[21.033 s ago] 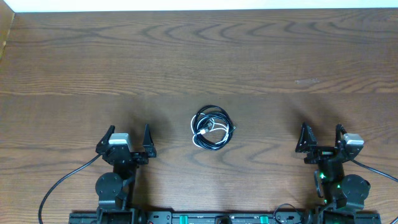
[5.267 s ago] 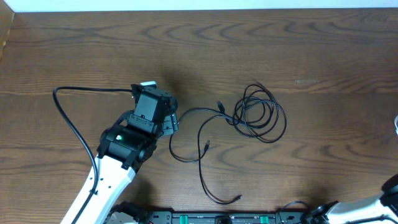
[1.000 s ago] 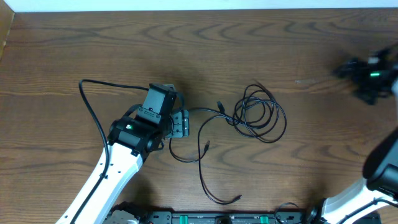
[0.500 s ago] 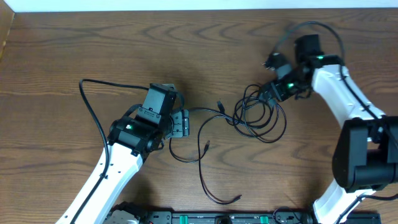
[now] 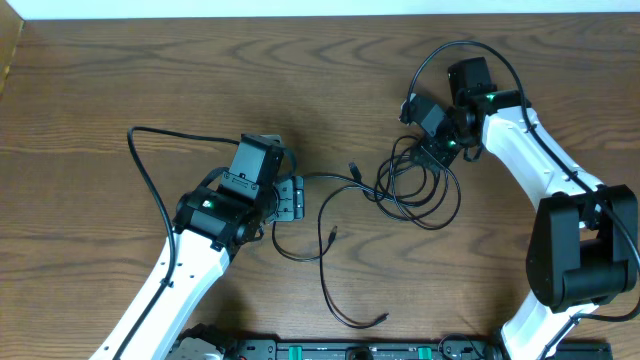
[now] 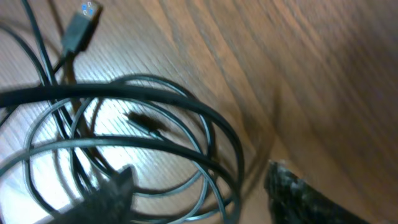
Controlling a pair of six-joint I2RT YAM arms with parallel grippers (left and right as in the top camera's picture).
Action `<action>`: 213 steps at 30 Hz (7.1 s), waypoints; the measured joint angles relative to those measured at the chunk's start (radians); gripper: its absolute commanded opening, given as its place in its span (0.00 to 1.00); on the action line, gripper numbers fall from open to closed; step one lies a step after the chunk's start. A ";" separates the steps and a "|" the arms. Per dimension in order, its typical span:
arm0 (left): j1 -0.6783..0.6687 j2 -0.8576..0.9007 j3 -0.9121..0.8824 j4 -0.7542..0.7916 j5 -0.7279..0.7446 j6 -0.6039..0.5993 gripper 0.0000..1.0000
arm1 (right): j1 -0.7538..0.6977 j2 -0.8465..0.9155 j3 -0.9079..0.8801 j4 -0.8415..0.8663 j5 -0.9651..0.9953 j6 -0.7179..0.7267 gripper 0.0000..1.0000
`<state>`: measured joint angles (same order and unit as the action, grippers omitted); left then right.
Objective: Untangle cables
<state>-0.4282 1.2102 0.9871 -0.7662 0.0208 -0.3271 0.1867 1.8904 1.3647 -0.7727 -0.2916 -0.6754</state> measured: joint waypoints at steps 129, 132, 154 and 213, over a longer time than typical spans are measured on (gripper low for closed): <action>0.000 0.000 -0.003 0.019 0.000 0.011 0.79 | -0.118 -0.261 0.297 1.611 -1.034 1.477 0.01; 0.000 0.000 -0.004 0.019 0.000 0.010 0.79 | -0.178 -0.272 0.445 1.841 -1.061 1.691 0.01; 0.000 0.029 -0.004 0.007 0.105 0.108 0.78 | -0.616 -0.267 0.708 1.411 -1.231 1.914 0.01; 0.189 -0.752 0.134 0.336 0.416 0.455 0.07 | -0.640 -0.266 0.487 1.326 -1.254 1.869 0.01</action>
<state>-0.2390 0.4583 1.1210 -0.4301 0.4370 0.1280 -0.4538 1.6241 1.8519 0.5533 -1.5459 1.1934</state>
